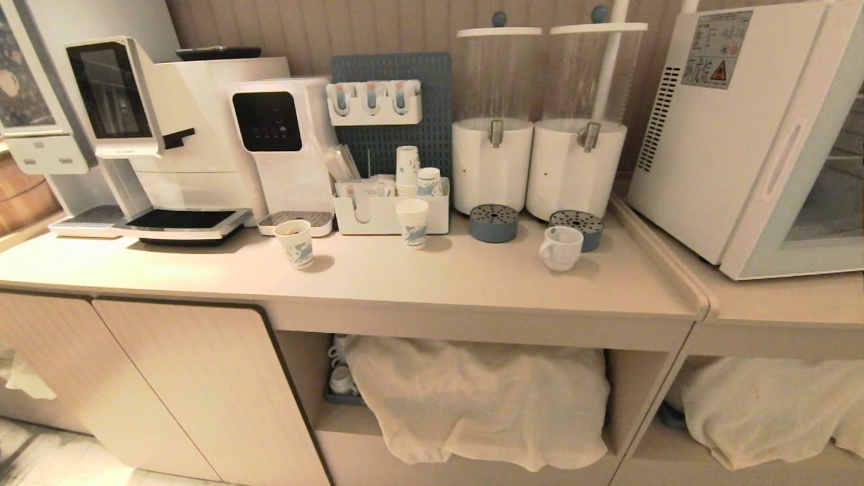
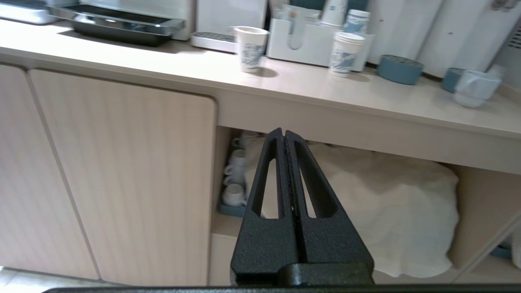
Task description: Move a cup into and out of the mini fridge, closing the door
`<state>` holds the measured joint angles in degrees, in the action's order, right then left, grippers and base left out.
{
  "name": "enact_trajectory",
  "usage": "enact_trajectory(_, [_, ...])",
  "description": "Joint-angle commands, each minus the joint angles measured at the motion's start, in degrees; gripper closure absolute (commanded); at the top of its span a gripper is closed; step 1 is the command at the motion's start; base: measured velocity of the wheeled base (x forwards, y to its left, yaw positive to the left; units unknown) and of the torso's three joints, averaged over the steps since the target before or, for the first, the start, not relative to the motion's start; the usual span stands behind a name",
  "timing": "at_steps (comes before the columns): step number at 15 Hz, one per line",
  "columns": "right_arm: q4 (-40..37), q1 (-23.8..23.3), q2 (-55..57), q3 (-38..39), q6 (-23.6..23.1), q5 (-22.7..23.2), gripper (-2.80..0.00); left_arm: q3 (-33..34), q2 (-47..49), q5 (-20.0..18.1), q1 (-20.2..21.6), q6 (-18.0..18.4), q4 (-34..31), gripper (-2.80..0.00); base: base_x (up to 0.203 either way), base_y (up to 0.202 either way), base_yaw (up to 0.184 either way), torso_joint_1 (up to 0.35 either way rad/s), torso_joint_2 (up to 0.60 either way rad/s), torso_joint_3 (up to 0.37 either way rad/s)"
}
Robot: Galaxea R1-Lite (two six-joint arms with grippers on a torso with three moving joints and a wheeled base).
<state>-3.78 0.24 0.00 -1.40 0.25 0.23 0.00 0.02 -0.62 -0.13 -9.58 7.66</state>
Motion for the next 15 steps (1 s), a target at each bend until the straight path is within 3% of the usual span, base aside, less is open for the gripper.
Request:
enact_trajectory(1, [0.0,0.02,0.09,0.0,0.01,0.03,0.0,2.29,-0.29,0.01,-0.11,-0.09,0.07,0.0,0.0,0.176,0.0,0.002,0.0,0.002])
enact_trajectory(11, [0.19,0.02,0.09,0.05,-0.36,0.1,0.0,2.29,-0.29,0.01,-0.04,-0.09,0.07,0.0,0.0,0.021,0.0,0.0,0.0,0.001])
enact_trajectory(15, [3.98,0.02,0.17,1.24,-0.72,0.04,0.0,2.29,-0.29,0.01,-0.05,-0.09,0.07,0.0,0.0,0.0,0.0,0.0,0.0,0.0])
